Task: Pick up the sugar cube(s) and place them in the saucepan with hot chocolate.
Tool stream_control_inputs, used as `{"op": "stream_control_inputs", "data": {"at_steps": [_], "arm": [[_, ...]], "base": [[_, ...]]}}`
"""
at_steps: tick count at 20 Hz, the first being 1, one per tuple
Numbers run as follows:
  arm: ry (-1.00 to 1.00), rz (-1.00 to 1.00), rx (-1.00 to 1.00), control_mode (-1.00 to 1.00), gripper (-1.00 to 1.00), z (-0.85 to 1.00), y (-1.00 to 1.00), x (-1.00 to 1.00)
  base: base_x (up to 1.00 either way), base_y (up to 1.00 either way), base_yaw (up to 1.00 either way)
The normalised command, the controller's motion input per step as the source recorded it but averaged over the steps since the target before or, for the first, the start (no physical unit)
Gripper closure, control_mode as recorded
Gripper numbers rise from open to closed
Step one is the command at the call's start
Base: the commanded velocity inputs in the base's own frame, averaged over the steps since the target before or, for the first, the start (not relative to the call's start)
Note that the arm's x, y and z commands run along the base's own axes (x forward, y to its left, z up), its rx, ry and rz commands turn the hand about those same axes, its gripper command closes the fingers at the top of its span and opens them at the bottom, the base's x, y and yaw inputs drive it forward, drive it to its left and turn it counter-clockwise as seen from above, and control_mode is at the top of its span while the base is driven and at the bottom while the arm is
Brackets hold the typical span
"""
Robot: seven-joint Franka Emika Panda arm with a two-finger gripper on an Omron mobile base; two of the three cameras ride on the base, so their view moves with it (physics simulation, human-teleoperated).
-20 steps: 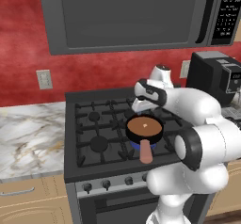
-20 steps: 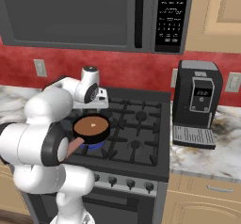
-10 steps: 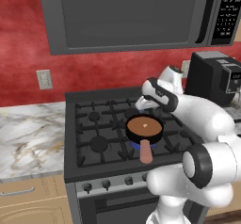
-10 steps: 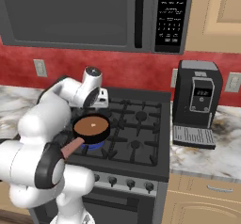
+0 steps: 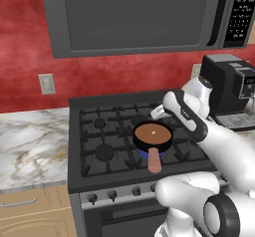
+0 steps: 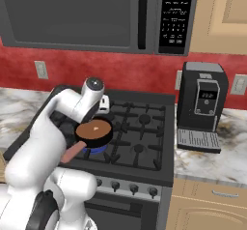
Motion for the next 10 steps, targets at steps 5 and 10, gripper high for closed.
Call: {"op": "stream_control_inputs", "data": {"at_steps": [5,10], "arm": [[-0.09,0.0,0.03,-1.0,-1.0,0.4,-0.17,-0.5],[-0.13,0.0,0.01,-1.0,-1.0,0.38,-0.23,-0.53]], "base": [[0.0,0.0,0.0],[0.0,0.0,0.0]]}}
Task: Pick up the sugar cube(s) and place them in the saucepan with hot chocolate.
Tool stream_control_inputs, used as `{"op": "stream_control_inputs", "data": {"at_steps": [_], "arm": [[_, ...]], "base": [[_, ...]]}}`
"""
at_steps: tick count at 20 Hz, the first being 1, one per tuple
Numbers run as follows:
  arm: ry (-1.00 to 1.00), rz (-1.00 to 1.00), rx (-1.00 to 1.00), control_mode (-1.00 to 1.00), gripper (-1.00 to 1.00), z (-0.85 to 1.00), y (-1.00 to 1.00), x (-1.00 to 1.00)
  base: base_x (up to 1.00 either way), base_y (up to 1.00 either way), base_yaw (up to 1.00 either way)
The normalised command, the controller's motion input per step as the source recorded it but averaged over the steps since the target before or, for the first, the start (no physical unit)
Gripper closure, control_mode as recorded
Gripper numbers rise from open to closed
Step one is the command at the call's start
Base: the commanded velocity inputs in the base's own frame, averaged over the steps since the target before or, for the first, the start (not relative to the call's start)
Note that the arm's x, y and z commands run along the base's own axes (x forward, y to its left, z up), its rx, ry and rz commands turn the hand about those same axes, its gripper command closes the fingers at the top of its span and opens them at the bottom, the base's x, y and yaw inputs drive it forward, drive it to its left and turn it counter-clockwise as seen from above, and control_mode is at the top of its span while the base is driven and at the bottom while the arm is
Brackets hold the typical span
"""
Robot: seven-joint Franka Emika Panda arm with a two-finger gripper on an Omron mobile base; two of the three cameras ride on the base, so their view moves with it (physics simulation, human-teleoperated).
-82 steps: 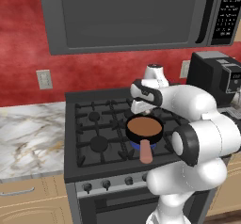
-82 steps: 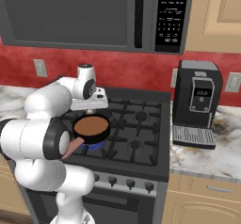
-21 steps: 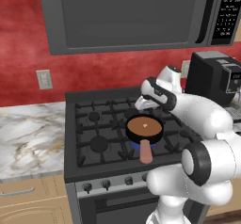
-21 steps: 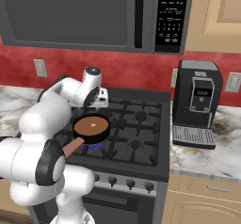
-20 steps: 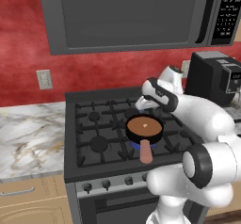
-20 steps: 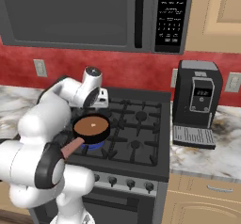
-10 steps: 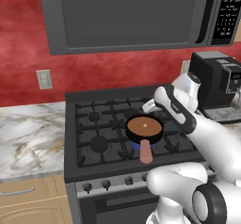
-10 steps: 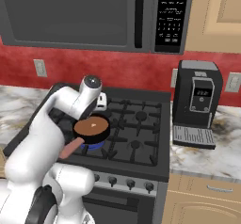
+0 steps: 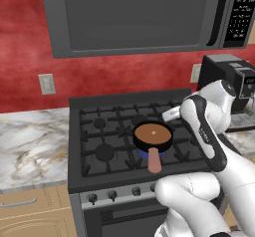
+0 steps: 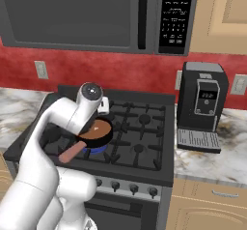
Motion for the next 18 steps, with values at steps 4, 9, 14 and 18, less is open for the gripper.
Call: {"op": "stream_control_inputs", "data": {"at_steps": [4,9,14,18], "arm": [[-0.16,0.0,0.0,-1.0,-1.0,0.35,-0.16,-0.51],[-0.22,0.0,0.0,-1.0,-1.0,0.23,-0.04,-0.49],[-0.23,0.0,0.02,-1.0,-1.0,0.06,0.0,-0.44],[-0.11,0.04,0.0,-1.0,-1.0,0.08,0.16,-0.43]], "base": [[0.0,0.0,0.0],[0.0,0.0,0.0],[0.0,0.0,0.0],[0.0,0.0,0.0]]}}
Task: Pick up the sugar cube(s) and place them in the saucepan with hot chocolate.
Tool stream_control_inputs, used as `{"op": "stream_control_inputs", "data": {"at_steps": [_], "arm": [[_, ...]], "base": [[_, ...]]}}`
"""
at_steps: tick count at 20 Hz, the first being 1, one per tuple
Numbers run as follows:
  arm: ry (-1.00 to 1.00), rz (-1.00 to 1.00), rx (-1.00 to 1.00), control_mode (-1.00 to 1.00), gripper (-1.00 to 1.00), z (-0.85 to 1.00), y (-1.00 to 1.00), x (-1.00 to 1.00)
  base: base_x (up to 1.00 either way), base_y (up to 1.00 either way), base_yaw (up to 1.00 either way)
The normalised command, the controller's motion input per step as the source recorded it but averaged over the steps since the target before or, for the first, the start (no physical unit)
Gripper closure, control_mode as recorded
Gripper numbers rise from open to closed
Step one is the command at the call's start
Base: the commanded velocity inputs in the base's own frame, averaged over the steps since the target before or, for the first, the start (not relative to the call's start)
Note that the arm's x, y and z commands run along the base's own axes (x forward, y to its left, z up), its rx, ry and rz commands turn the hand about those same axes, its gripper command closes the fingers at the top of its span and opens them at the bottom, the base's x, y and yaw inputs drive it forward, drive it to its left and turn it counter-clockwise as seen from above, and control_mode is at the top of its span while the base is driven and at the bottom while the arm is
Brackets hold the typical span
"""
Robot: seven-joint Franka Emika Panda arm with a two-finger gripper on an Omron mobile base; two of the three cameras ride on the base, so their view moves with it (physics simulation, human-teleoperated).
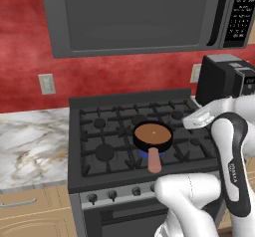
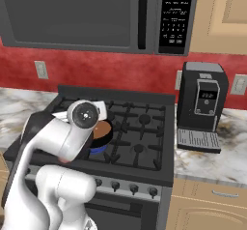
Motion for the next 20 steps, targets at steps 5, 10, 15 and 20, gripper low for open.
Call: {"op": "stream_control_inputs", "data": {"at_steps": [5,10,15,20], "arm": [[-0.05,0.12,0.0,-1.0,-1.0,0.02,0.26,-0.44],[-0.12,0.07,0.0,-1.0,-1.0,0.0,0.24,-0.5],[-0.06,0.0,0.0,-1.0,-1.0,0.19,0.14,-0.65],[-0.03,0.0,0.0,-1.0,-1.0,0.12,0.3,-0.41]], "base": [[0.0,0.0,0.0],[0.0,0.0,0.0],[0.0,0.0,0.0],[0.0,0.0,0.0]]}}
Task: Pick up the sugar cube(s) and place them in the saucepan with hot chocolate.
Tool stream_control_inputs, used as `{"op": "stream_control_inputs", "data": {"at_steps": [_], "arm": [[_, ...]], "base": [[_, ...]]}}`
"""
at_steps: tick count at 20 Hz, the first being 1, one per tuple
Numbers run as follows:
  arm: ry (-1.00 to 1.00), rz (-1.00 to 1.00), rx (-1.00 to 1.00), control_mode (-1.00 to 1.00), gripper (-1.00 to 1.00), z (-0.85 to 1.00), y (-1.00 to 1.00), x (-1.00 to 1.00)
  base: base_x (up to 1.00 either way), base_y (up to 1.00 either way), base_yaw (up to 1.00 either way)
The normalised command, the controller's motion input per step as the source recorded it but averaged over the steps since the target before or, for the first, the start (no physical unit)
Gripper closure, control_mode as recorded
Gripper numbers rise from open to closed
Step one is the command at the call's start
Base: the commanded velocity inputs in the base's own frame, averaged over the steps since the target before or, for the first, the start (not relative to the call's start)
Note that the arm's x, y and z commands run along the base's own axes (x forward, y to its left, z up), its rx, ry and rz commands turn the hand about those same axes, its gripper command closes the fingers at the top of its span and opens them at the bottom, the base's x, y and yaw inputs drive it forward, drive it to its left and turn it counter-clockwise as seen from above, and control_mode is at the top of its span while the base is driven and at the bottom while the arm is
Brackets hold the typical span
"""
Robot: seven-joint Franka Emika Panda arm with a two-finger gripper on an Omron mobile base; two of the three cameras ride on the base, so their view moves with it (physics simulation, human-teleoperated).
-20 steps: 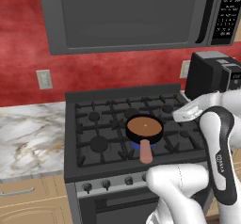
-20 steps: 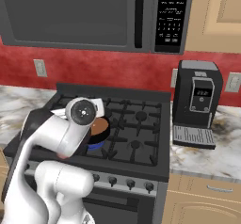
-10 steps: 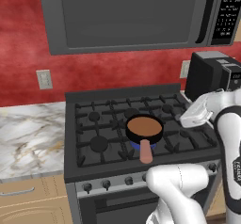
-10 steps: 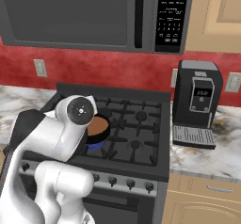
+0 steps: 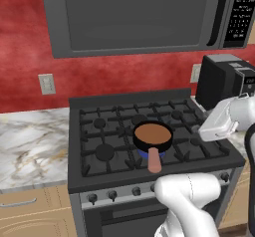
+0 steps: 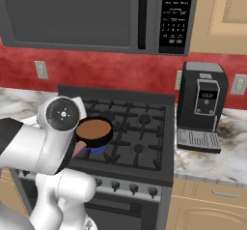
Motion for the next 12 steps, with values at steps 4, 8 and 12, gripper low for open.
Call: {"op": "stream_control_inputs", "data": {"at_steps": [4,8,12], "arm": [[-0.03,0.0,0.0,-1.0,-1.0,0.01,0.28,-0.3],[0.0,-0.08,-0.01,-1.0,-1.0,0.0,0.1,-0.05],[0.0,-0.29,-0.06,-1.0,-1.0,0.0,0.0,-0.08]], "base": [[0.0,0.0,0.0],[0.0,0.0,0.0],[0.0,0.0,0.0]]}}
